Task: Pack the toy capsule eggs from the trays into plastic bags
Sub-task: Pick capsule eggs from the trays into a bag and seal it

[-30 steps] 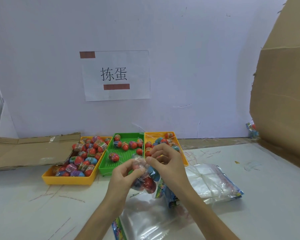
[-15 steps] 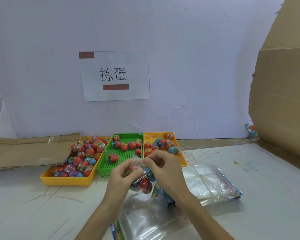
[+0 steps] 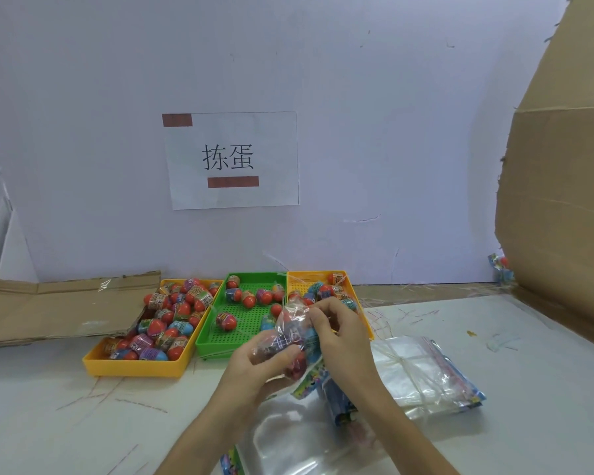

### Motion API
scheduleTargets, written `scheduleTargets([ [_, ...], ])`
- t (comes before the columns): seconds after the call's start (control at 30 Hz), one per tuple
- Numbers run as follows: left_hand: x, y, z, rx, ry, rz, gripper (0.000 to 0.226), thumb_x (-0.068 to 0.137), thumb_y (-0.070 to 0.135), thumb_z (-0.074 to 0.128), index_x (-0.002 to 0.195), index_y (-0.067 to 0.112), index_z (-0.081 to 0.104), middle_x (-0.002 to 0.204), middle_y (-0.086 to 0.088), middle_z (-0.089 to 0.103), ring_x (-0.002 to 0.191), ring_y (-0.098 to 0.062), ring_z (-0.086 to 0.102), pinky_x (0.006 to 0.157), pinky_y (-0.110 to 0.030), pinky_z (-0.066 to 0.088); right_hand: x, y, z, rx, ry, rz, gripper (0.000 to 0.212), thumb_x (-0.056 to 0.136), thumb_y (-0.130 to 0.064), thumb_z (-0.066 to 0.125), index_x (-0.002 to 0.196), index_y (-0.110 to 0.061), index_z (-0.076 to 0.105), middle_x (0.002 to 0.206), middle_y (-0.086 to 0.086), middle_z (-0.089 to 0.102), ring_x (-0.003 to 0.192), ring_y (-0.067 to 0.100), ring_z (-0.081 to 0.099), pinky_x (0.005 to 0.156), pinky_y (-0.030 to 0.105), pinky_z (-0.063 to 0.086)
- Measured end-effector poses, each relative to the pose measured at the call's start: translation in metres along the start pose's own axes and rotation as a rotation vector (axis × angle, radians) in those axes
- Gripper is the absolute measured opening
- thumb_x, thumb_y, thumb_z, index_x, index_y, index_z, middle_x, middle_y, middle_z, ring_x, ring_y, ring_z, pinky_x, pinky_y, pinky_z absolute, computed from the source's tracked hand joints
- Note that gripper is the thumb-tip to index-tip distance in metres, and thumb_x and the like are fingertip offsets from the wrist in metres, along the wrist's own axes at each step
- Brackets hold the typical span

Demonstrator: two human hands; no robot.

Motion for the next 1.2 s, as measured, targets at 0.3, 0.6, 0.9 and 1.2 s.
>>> scheduleTargets([
  [0.3, 0.001, 0.005, -0.010, -0.094, 0.077, 0.004, 0.047, 0.082, 0.040, 0.066, 0.115, 0.007, 0.072, 0.107, -0.016, 0.077, 0.087, -0.021, 0.076, 0.067, -0.027, 0.058, 0.004, 0.017, 0.000, 0.210, 0.003, 0.142, 0.023, 0.104, -0.018, 0.053, 0.087, -0.010, 0.066, 0.075, -0.002, 0.067, 0.072, 0.006, 0.064, 0.063, 0.021, 0.056],
  [0.6, -0.001, 0.011, -0.004, -0.130, 0.069, 0.051, 0.028, 0.086, 0.037, 0.061, 0.097, 0.022, 0.083, 0.106, -0.015, 0.077, 0.092, -0.024, 0.077, 0.068, -0.028, 0.061, 0.004, 0.021, 0.009, 0.280, -0.053, 0.231, 0.036, 0.108, -0.022, 0.044, 0.082, -0.010, 0.064, 0.069, -0.009, 0.067, 0.068, 0.003, 0.066, 0.058, 0.020, 0.054],
  [0.9, 0.002, 0.005, -0.009, -0.162, 0.093, 0.038, 0.042, 0.085, 0.033, 0.060, 0.115, 0.006, 0.072, 0.105, -0.017, 0.077, 0.086, -0.023, 0.076, 0.065, -0.033, 0.061, -0.001, 0.033, 0.020, 0.273, -0.140, 0.373, 0.036, 0.108, -0.027, 0.041, 0.100, -0.008, 0.071, 0.100, 0.013, 0.074, 0.082, 0.013, 0.072, 0.067, 0.024, 0.060],
  [1.2, -0.002, 0.011, -0.015, -0.039, 0.170, 0.072, 0.038, 0.083, 0.040, 0.062, 0.109, 0.015, 0.074, 0.098, -0.011, 0.079, 0.081, -0.019, 0.077, 0.060, -0.025, 0.058, 0.009, 0.019, 0.007, 0.361, -0.166, 0.253, 0.028, 0.101, -0.039, 0.056, 0.098, -0.016, 0.070, 0.092, 0.000, 0.070, 0.084, 0.017, 0.068, 0.064, 0.022, 0.053],
])
Point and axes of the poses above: each hand's wrist, its own x-axis towards the middle knuckle, its own z-axis out of the palm, y = z × x, the point moved 10 cm from there along x, towards the middle knuckle
